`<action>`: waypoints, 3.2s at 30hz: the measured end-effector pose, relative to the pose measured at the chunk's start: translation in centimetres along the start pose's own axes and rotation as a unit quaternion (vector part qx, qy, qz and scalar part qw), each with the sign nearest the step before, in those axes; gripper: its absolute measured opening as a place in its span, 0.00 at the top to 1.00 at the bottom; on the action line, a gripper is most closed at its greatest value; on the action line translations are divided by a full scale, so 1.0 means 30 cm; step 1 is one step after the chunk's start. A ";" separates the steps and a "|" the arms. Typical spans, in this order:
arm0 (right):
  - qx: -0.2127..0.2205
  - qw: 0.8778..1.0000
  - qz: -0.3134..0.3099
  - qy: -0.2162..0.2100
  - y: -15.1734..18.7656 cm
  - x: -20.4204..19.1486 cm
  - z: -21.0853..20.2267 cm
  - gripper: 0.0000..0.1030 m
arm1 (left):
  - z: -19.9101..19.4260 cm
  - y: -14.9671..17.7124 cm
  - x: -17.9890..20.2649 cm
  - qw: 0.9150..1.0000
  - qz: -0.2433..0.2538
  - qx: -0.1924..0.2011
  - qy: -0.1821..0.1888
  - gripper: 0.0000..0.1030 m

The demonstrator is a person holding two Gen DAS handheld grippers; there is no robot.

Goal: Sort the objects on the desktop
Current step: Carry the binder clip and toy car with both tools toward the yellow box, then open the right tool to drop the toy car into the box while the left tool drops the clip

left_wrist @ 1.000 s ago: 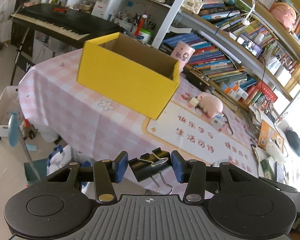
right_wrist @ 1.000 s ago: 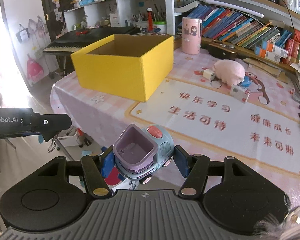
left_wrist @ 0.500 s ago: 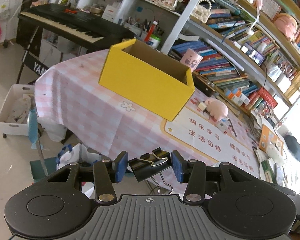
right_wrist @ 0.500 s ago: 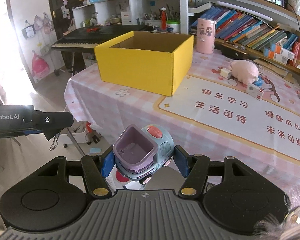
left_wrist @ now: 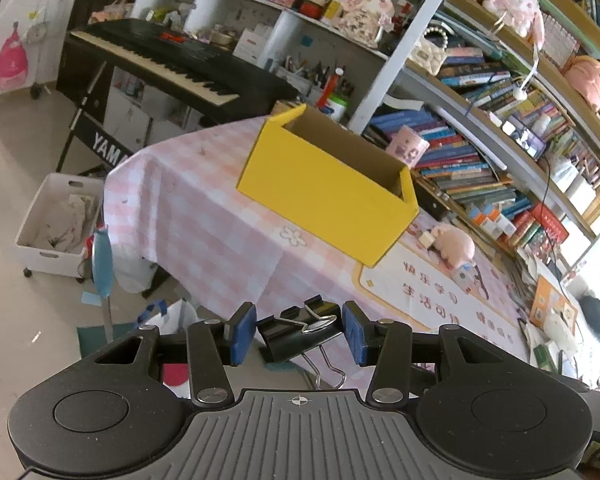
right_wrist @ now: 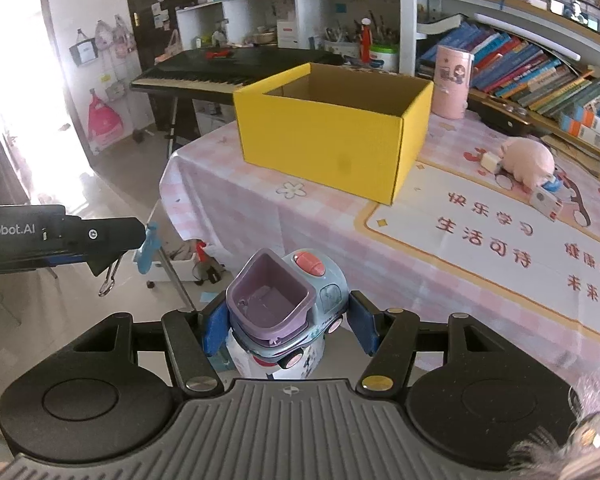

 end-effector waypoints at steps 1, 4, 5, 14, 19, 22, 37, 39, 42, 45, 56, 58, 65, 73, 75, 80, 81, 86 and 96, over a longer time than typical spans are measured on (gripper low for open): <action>0.001 1.000 -0.002 -0.001 -0.006 -0.003 0.005 0.43 | 0.000 -0.006 0.000 1.000 0.002 0.004 -0.001 0.56; 0.005 1.000 -0.005 -0.003 -0.028 0.002 0.025 0.43 | 0.009 -0.025 0.006 1.000 0.008 0.014 -0.002 0.56; 0.007 1.000 -0.005 -0.004 -0.037 0.007 0.031 0.43 | 0.013 -0.033 0.009 1.000 0.011 0.018 -0.003 0.56; 0.053 0.999 -0.007 -0.003 -0.197 0.087 0.113 0.43 | 0.108 -0.160 0.062 0.997 0.041 0.059 0.002 0.56; 0.089 0.996 -0.003 0.001 -0.341 0.170 0.167 0.43 | 0.215 -0.264 0.125 0.995 0.061 0.080 0.014 0.56; 0.108 0.994 -0.001 0.004 -0.426 0.226 0.203 0.43 | 0.284 -0.323 0.173 0.993 0.075 0.093 0.017 0.56; 0.123 0.992 0.008 0.002 -0.701 0.471 0.496 0.43 | 0.708 -0.432 0.318 0.982 0.169 0.071 -0.034 0.55; 0.107 0.994 -0.004 -0.006 -0.724 0.475 0.558 0.43 | 0.770 -0.417 0.321 0.981 0.182 0.053 -0.043 0.55; 0.076 0.996 -0.033 -0.021 -0.756 0.460 0.664 0.43 | 0.848 -0.395 0.323 0.978 0.201 0.024 -0.054 0.55; 0.052 0.996 -0.062 -0.028 -0.776 0.435 0.763 0.43 | 0.903 -0.371 0.317 0.975 0.214 -0.003 -0.065 0.55; -0.058 0.980 -0.181 -0.066 -0.754 0.316 1.023 0.43 | 0.934 -0.325 0.349 0.964 0.249 -0.039 -0.089 0.55; -0.068 0.977 -0.193 -0.065 -0.748 0.303 1.038 0.43 | 0.923 -0.324 0.353 0.967 0.235 -0.044 -0.090 0.55; -0.095 0.972 -0.200 -0.073 -0.747 0.298 1.060 0.40 | 0.900 -0.321 0.345 0.970 0.225 -0.042 -0.078 0.54; -0.021 0.989 -0.131 -0.064 -0.792 0.360 0.908 0.25 | 0.810 -0.356 0.344 0.974 0.210 0.008 -0.083 0.29; 0.005 0.992 -0.115 -0.058 -0.804 0.377 0.841 0.24 | 0.768 -0.376 0.347 0.975 0.206 0.029 -0.078 0.25; 0.068 0.995 -0.069 -0.037 -0.825 0.430 0.659 0.24 | 0.650 -0.421 0.355 0.975 0.198 0.081 -0.067 0.20; 0.081 0.994 -0.060 -0.032 -0.823 0.439 0.619 0.24 | 0.630 -0.429 0.353 0.974 0.196 0.089 -0.066 0.19; 0.129 0.991 -0.025 0.004 -0.785 0.466 0.465 0.23 | 0.526 -0.452 0.345 0.970 0.198 0.130 -0.058 0.14; 0.166 0.981 0.019 0.095 -0.577 0.464 0.251 0.21 | 0.379 -0.374 0.314 0.970 0.191 0.141 -0.046 0.07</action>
Point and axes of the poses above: each gripper's, at about its wrist camera, not at the fingertips, and z roughly the way its jaws point, x to its right, y to its underside, the point moved 2 cm from there along z, roughly the way its jaws point, and after that the axes turned 5 degrees about x, right-handed, at the moved point
